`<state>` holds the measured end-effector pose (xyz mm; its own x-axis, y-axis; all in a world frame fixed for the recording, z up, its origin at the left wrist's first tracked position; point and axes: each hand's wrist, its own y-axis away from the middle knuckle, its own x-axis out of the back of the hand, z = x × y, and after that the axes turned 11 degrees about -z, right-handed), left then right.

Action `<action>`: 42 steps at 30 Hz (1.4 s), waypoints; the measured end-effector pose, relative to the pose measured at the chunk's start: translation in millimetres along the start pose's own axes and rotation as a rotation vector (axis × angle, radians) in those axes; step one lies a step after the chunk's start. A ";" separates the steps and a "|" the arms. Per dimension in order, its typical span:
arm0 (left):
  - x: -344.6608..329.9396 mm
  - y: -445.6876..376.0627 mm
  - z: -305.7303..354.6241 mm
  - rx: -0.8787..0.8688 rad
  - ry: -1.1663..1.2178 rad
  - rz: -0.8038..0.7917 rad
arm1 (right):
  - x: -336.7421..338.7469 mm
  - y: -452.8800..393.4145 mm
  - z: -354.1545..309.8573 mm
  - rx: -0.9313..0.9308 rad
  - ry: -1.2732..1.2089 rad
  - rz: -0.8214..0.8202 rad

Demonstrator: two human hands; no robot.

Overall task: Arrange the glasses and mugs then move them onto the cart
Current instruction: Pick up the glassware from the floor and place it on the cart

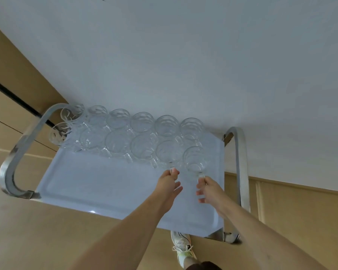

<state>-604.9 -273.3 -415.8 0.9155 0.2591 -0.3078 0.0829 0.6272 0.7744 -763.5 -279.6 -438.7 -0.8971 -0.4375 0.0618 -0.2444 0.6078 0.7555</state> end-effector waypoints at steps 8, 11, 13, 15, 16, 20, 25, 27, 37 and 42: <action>-1.7 -18.0 3.6 0.041 -0.249 0.063 | -3.4 -18.9 -4.7 0.008 0.144 0.105; -2.0 -22.4 3.5 0.046 -0.296 0.049 | -9.0 -21.2 -10.2 0.036 0.201 0.171; -2.5 -25.0 5.7 0.048 -0.308 0.029 | -10.3 -23.1 -16.4 0.043 0.245 0.180; -3.8 -25.9 7.6 0.047 -0.317 0.011 | -10.2 -24.1 -22.4 0.026 0.283 0.177; -5.0 -24.3 8.3 0.049 -0.318 -0.003 | -9.9 -24.2 -24.0 0.013 0.295 0.177; -2.1 -8.7 12.8 0.048 -0.444 -0.044 | -11.1 -11.5 -27.6 0.011 0.325 0.211; 19.6 17.2 32.1 -0.046 -0.727 -0.004 | -18.7 23.7 -36.1 0.060 0.289 0.280; 26.9 33.2 42.7 -0.132 -0.869 0.016 | -24.4 42.8 -42.7 0.089 0.283 0.316; 13.1 135.7 100.9 -0.694 -1.578 -0.027 | -55.8 166.0 -79.9 0.246 0.572 0.583; -15.9 185.6 107.8 -0.989 -1.695 -0.106 | -53.5 243.9 -69.1 0.197 0.713 0.768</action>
<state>-561.6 -240.2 -207.6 0.3431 -0.2751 0.8981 0.4915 0.8674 0.0780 -749.7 -153.8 -212.6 -0.4291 -0.1391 0.8925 0.1830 0.9542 0.2367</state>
